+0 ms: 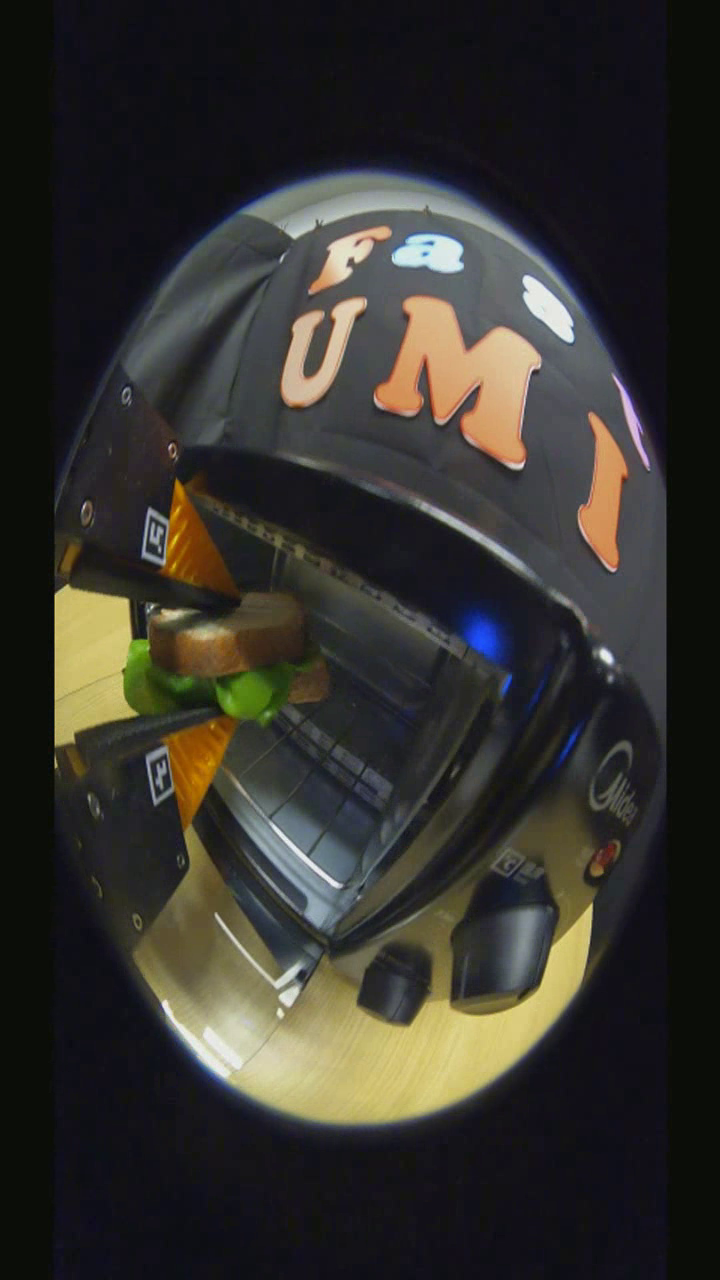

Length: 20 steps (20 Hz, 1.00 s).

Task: Open the toaster oven, put the food inside, and close the toaster oven door.

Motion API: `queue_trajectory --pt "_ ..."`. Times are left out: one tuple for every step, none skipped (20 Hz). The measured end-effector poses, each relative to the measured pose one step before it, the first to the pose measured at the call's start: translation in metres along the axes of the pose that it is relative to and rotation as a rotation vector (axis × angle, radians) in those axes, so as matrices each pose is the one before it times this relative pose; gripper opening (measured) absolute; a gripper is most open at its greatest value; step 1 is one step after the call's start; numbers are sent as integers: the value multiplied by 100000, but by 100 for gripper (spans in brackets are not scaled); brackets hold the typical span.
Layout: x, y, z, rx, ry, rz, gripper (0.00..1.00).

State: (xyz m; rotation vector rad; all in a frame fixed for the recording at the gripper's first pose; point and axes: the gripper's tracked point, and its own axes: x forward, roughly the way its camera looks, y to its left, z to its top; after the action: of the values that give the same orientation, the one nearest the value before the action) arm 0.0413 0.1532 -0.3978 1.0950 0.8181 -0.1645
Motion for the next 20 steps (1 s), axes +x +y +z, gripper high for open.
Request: queue_trajectory --pt "-192 -187 -94 -2411 963 -1518 55" --pt "-820 -189 -311 -2858 1406 -1609 58" --pt "-816 -486 -247 -2738 2319 -2138 66" --pt "-805 -343 -349 -2263 2897 -1033 76" --pt "-774 -131 -427 -2451 1909 -106 86" --pt "-992 -107 -322 -2334 1197 78 96" --pt "-861 -36 -55 -2253 909 124 97" --pt "-1076 -128 -180 -2662 1077 469 97" --pt "-1075 -62 -379 -3528 1154 270 97" --pt "-996 -112 -521 -4320 1436 672 97" --pt "-938 -161 -816 -3584 2485 705 97" --pt "-914 -349 -933 -3440 3078 -222 97" --pt "-672 -351 -875 -3049 1865 -349 97" --pt "-551 -245 -673 -3305 915 -394 97" --pt "-641 -193 -532 -3973 518 -621 97" --pt "-708 -328 -576 -4446 594 -684 97" --pt "-548 -94 -727 -4122 1075 -522 97" --pt "-516 -126 -1041 -3910 1648 -467 97" --pt "-488 -71 -934 -3984 1744 102 97" --pt "-213 -39 -883 -3397 1800 -688 97"
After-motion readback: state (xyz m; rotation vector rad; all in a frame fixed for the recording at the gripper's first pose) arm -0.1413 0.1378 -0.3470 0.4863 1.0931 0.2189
